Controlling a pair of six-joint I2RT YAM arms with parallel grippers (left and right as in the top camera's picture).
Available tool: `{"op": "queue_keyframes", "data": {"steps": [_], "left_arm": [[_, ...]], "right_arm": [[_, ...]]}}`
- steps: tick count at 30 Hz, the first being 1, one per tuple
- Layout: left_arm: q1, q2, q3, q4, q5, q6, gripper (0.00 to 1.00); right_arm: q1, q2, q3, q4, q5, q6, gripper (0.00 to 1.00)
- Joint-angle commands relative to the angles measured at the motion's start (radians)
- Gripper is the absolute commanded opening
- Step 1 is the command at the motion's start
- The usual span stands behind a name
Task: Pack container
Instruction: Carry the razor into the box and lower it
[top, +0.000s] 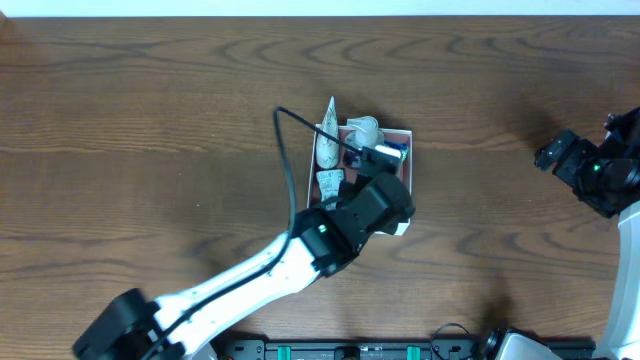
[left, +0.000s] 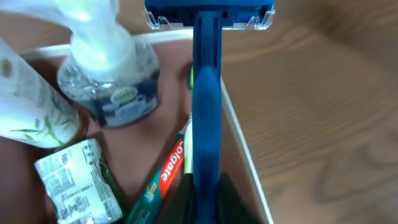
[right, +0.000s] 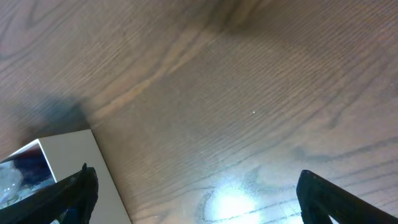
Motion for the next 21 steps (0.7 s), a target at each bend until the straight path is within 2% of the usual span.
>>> {"op": "queue_keyframes", "data": {"steps": [1,12,15,16,18,21], "left_arm": [[-0.002,0.062,0.014,0.034,-0.039,-0.016,0.06],[-0.002,0.151,0.014,0.132,-0.039,-0.015,0.07],[-0.002,0.15,0.014,0.142,-0.039,-0.015,0.18],[-0.002,0.151,0.014,0.145,-0.039,-0.015,0.26],[-0.002,0.151,0.014,0.153,-0.039,-0.015,0.31],[-0.002,0.15,0.014,0.158,-0.039,-0.015,0.34]], "right_arm": [[-0.006,-0.013,0.009,0.0,0.002,0.01,0.99],[-0.006,-0.013,0.009,0.0,0.002,0.01,0.99],[-0.006,-0.013,0.009,0.0,0.002,0.01,0.99],[-0.006,-0.013,0.009,0.0,0.002,0.01,0.99],[-0.006,-0.013,0.009,0.0,0.002,0.01,0.99],[-0.006,-0.013,0.009,0.0,0.002,0.01,0.99]]}}
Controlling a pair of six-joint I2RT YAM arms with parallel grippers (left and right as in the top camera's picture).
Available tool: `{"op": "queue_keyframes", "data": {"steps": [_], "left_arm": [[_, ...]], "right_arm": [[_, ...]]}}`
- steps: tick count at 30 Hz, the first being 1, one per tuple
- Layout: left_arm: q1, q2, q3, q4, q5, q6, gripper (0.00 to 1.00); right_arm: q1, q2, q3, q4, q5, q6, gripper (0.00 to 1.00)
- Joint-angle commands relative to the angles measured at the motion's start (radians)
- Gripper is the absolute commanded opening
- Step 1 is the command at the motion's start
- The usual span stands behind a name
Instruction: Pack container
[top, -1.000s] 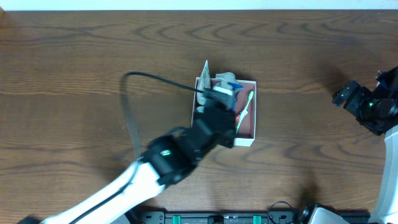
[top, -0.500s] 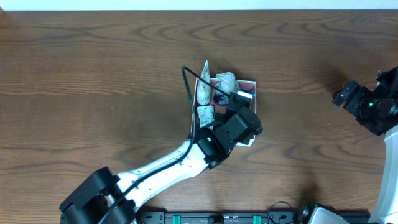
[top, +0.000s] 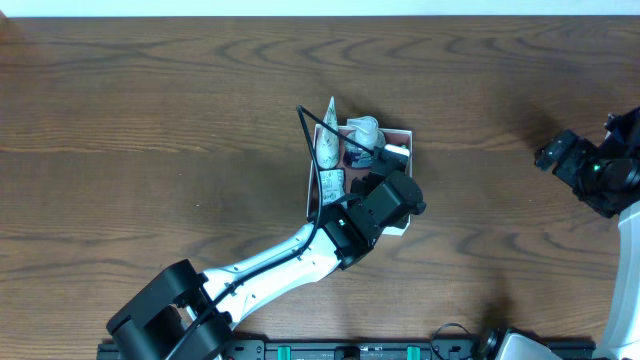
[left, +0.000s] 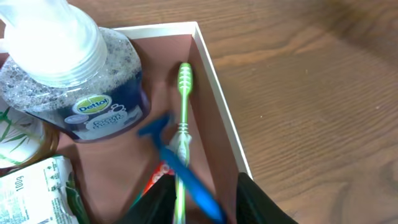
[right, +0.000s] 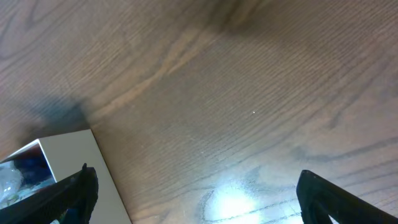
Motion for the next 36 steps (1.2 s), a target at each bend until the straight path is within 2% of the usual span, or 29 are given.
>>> {"op": "queue_keyframes", "data": {"steps": [1,9,17,22,24,25,26,27,36], "left_arm": [[-0.001,0.009,0.014,0.008,-0.02,0.003,0.34],[-0.001,-0.002,0.014,0.002,-0.021,0.05,0.35],[-0.001,-0.155,0.014,-0.162,-0.044,0.053,0.36],[-0.001,-0.338,0.014,-0.256,-0.113,0.053,0.45],[-0.001,-0.447,0.014,-0.327,-0.168,0.053,0.52],[-0.001,-0.489,0.014,-0.357,-0.191,0.057,0.61],[-0.001,-0.547,0.014,-0.406,-0.22,0.057,0.83],[-0.001,-0.598,0.014,-0.451,-0.226,0.057,0.98],[-0.001,-0.956,0.014,-0.911,-0.212,0.056,0.98]], "right_arm": [[-0.006,-0.013,0.009,0.0,0.002,0.01,0.99],[-0.006,-0.013,0.009,0.0,0.002,0.01,0.99],[-0.006,-0.013,0.009,0.0,0.002,0.01,0.99],[-0.006,-0.013,0.009,0.0,0.002,0.01,0.99],[-0.006,-0.013,0.009,0.0,0.002,0.01,0.99],[-0.006,-0.013,0.009,0.0,0.002,0.01,0.99],[-0.006,-0.013,0.009,0.0,0.002,0.01,0.99],[-0.006,-0.013,0.009,0.0,0.002,0.01,0.99],[-0.006,-0.013,0.009,0.0,0.002,0.01,0.99]]}}
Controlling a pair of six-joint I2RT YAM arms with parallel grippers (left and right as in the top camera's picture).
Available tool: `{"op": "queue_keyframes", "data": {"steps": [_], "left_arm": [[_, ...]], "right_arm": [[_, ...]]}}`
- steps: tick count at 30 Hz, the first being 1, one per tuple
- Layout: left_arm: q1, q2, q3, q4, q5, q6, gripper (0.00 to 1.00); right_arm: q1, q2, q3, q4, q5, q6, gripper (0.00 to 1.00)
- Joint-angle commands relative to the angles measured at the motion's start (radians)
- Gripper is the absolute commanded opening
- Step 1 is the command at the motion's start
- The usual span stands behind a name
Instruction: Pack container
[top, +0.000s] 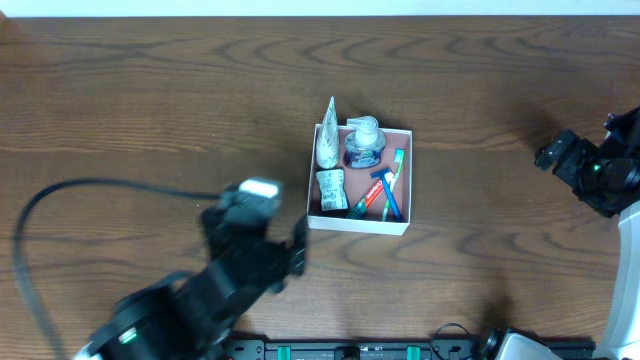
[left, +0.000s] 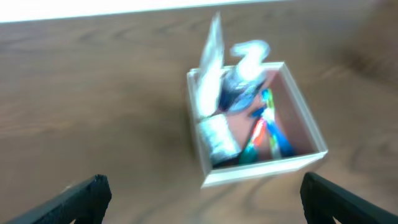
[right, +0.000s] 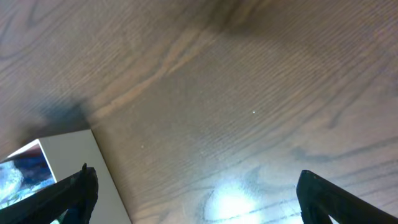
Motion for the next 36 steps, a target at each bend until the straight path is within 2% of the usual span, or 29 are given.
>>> {"op": "queue_keyframes", "data": {"steps": [1,8,16,19,25,30,33,36], "left_arm": [[-0.002,-0.079,0.009,-0.095,-0.008,0.005,0.98],[-0.002,-0.147,0.009,-0.281,-0.007,-0.076,0.98],[0.005,-0.166,-0.054,-0.256,-0.008,-0.138,0.98],[0.064,-0.191,-0.132,-0.159,-0.008,-0.137,0.98],[0.241,-0.272,-0.338,0.157,0.009,-0.113,0.98],[0.423,-0.372,-0.535,0.509,0.201,0.081,0.98],[0.528,-0.42,-0.631,0.658,0.315,0.129,0.98],[0.623,-0.461,-0.705,0.744,0.401,0.135,0.98]], "right_arm": [[-0.006,-0.013,0.009,0.0,0.002,0.01,0.99],[-0.006,-0.013,0.009,0.0,0.002,0.01,0.99],[-0.006,-0.013,0.009,0.0,0.002,0.01,0.99],[-0.006,-0.013,0.009,0.0,0.002,0.01,0.99],[-0.006,-0.013,0.009,0.0,0.002,0.01,0.99],[-0.006,-0.013,0.009,0.0,0.002,0.01,0.99],[-0.006,-0.013,0.009,0.0,0.002,0.01,0.99],[-0.006,-0.013,0.009,0.0,0.002,0.01,0.99]]}}
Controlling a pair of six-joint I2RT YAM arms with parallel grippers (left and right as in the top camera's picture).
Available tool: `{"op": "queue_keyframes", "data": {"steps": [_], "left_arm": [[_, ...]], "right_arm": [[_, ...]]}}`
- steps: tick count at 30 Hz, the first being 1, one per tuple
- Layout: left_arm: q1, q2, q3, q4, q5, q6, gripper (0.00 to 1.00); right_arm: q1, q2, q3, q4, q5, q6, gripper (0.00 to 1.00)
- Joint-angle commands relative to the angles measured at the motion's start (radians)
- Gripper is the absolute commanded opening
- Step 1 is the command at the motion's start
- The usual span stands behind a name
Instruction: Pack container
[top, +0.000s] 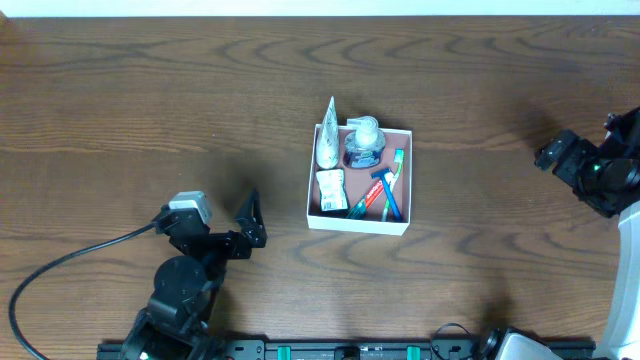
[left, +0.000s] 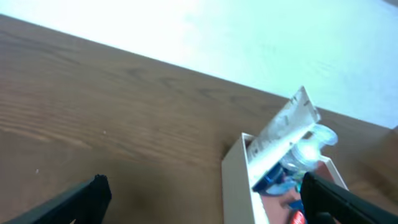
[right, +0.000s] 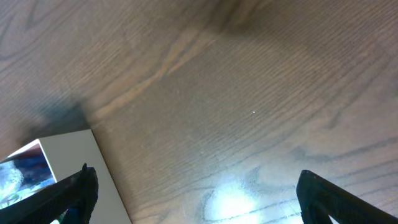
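A white box (top: 358, 221) with a reddish floor stands at the table's middle. Inside it are a white tube (top: 326, 140), a clear sanitizer bottle (top: 364, 141), a small wrapped pack (top: 331, 190), a green toothbrush (top: 396, 166), a toothpaste tube (top: 367, 199) and a blue razor (top: 386, 196). My left gripper (top: 247, 224) stands open at the front left, well away from the box, holding nothing; its wrist view shows the box (left: 235, 180) at lower right. My right gripper (top: 558, 153) is open at the far right edge, empty, over bare wood (right: 236, 106).
The box's white corner (right: 68, 168) shows at the lower left of the right wrist view. A black cable (top: 70, 260) runs from the left arm across the front left of the table. A pale wall (left: 236, 37) lies beyond the table's far edge.
My left arm has pulled further back to the front left, its gripper still open and empty. The box contents and the right arm have not changed.
My left gripper held the blue razor over the box's right side. Then its jaws were apart with the razor dropping beside the green toothbrush. After that the arm was withdrawn to the front left with the razor lying in the box, and now rests further back.
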Motion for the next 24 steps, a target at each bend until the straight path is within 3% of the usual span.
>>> {"op": "queue_keyframes", "data": {"steps": [1,9,24], "left_arm": [[0.092,-0.045,-0.068,0.054,0.159,0.067,0.98],[0.291,-0.177,-0.199,0.137,0.246,0.067,0.98],[0.384,-0.323,-0.354,0.142,0.241,0.126,0.98]], "right_arm": [[-0.006,-0.013,0.009,0.0,0.002,0.01,0.99],[-0.006,-0.013,0.009,0.0,0.002,0.01,0.99],[-0.006,-0.013,0.009,0.0,0.002,0.01,0.99]]}}
